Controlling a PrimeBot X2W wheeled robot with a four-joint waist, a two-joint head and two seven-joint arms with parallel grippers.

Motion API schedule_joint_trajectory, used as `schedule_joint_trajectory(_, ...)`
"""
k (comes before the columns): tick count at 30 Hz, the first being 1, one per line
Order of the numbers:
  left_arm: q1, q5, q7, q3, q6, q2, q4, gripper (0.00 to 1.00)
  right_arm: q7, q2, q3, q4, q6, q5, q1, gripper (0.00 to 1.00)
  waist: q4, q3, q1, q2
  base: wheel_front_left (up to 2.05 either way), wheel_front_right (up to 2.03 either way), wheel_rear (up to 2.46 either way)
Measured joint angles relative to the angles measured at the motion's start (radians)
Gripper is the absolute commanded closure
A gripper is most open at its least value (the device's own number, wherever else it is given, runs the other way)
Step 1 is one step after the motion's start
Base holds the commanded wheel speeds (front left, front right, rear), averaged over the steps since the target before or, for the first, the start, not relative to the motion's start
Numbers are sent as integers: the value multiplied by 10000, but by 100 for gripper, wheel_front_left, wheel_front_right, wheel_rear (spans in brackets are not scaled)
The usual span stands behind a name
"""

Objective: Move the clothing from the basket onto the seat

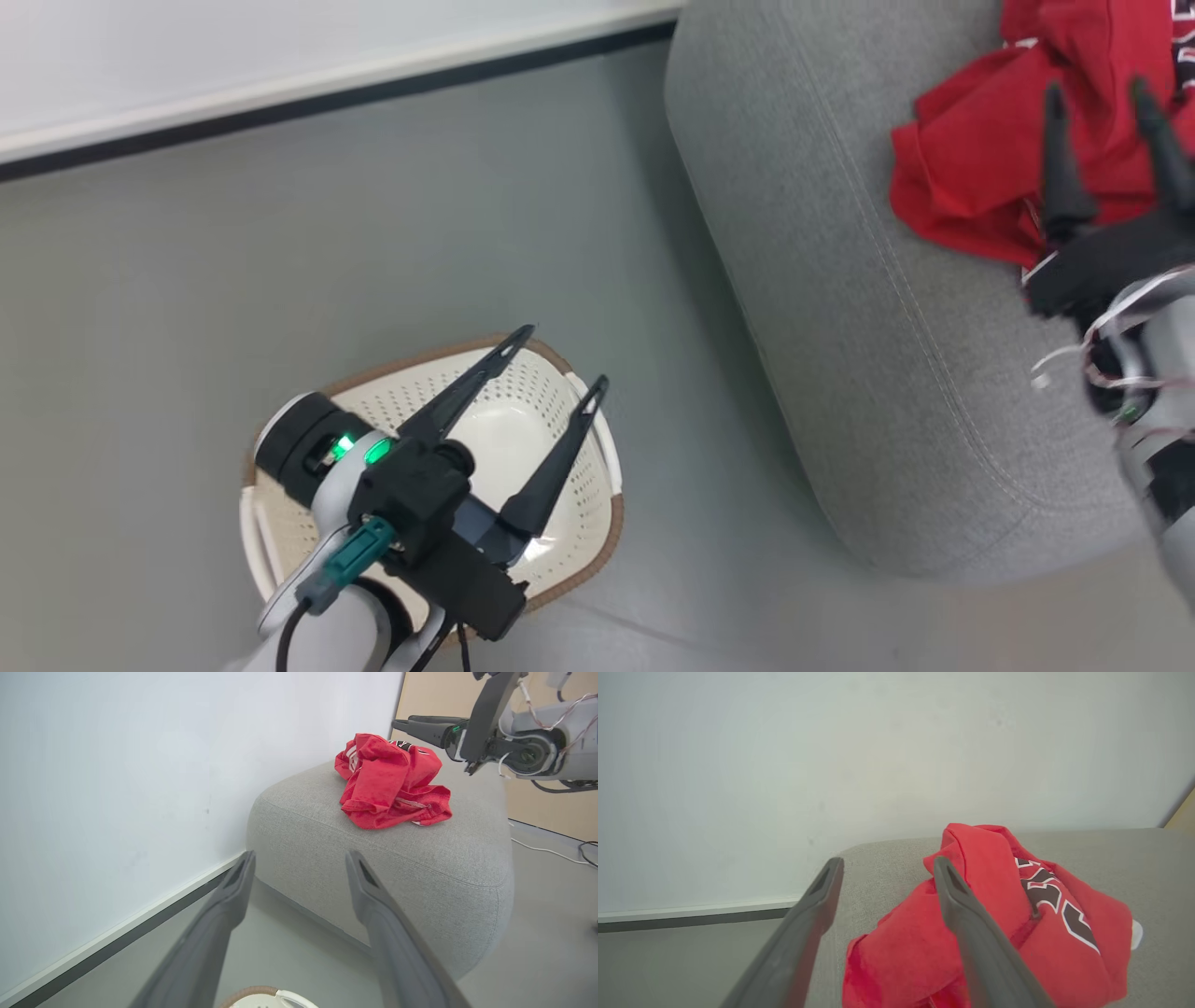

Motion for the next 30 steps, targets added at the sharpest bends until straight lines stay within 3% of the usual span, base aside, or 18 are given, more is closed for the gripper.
schedule_joint_trajectory(17, 583, -711, -554, 1241, 1035, -355, 884, 0, -27, 454, 698, -2665, -485, -545, 2265, 0, 991, -1169, 0, 0, 0, 0, 0)
schedule_joint_trajectory(30, 1431, -1151, -788, 2190, 1507, -288, 1392, 0, 40, 679, 949, -3411, -775, -600, 3431, 0, 1521, -1972, 1, 0, 0, 0, 0)
